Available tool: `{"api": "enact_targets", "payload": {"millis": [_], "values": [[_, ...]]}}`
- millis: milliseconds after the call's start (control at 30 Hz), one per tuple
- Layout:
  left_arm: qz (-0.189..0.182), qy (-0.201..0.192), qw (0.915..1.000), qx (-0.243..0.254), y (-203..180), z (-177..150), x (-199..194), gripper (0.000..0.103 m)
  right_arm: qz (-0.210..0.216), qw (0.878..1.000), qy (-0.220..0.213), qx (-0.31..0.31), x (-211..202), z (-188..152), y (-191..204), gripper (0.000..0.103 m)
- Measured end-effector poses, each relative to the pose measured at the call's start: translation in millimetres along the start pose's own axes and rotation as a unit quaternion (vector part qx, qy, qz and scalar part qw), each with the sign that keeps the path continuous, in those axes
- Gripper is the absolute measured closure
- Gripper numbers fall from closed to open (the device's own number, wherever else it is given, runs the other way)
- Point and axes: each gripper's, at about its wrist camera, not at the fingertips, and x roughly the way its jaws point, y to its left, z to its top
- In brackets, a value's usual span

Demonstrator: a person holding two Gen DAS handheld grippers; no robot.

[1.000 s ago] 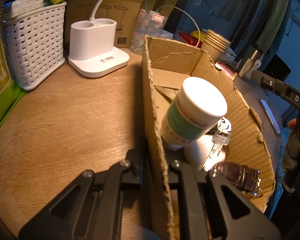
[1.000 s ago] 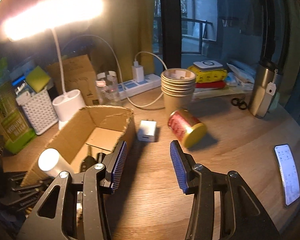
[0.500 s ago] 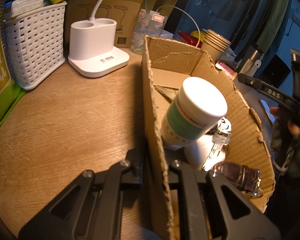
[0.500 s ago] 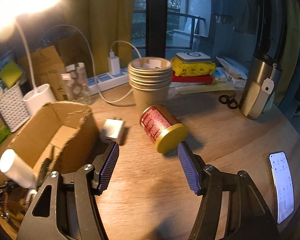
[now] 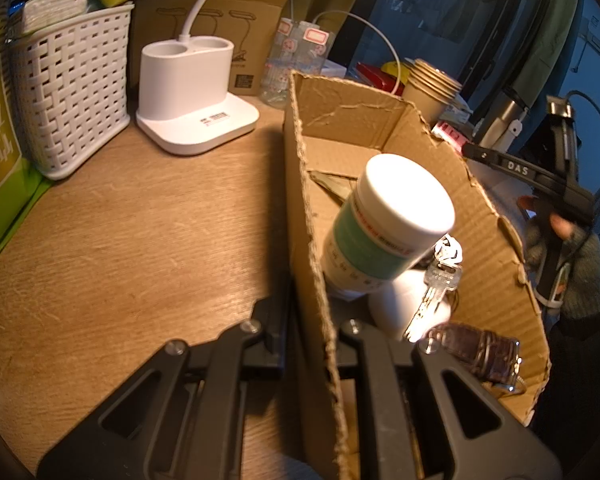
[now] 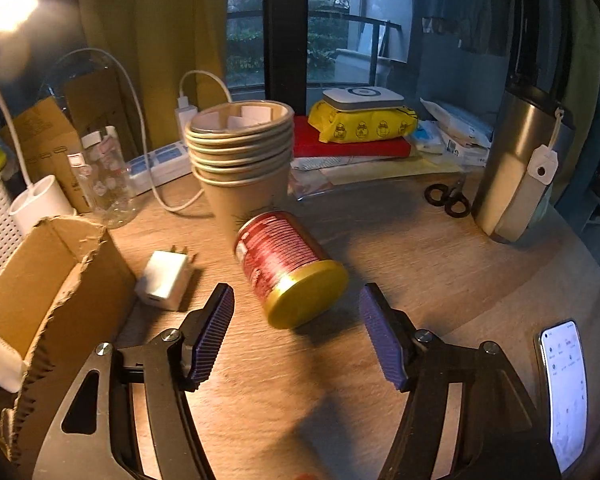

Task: Organize rigid objects
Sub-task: 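Move the right gripper to the red can and grasp its body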

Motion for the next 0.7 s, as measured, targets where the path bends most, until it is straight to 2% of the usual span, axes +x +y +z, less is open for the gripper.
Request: {"api": "enact_targets", "payload": {"millis": [400,700], "values": [[0.0,0.0,1.0,0.0,0.4,0.1,0.2,0.092,0.024,0.999,0.02,-0.02,33.4,5.4,7.8,0.034],[0.0,0.0,1.0,0.0,0.4,0.1,0.2,0.092,0.011,1.0,0.008,-0.022,21.7,2.7,10.9,0.037]]}}
